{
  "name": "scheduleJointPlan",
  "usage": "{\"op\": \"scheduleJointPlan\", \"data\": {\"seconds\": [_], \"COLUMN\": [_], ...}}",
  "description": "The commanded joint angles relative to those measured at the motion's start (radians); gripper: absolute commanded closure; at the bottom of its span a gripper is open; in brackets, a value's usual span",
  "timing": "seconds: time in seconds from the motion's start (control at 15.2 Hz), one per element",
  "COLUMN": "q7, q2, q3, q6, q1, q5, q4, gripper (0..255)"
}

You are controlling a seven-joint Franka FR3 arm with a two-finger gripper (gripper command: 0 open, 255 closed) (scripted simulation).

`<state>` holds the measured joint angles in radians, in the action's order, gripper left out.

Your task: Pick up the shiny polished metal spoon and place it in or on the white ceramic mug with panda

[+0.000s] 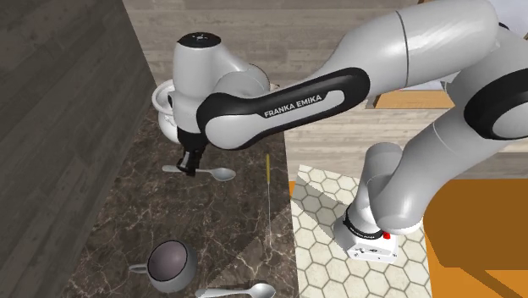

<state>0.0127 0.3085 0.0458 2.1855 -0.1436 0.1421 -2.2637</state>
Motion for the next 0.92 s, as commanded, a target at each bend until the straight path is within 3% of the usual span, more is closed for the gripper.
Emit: {"op": "scheduleJointPlan", "data": {"seconds": [0.0,0.86], "q7": [0.056,0.407], "q2": [-0.022,-0.254], "q3": [0.037,0.237], "q6": [0.004,-0.010], "q1": [-0.017,-0.115], "q5": [-0.003,-0.105], "q4": [0.024,0.290], "gripper": [255,255]}}
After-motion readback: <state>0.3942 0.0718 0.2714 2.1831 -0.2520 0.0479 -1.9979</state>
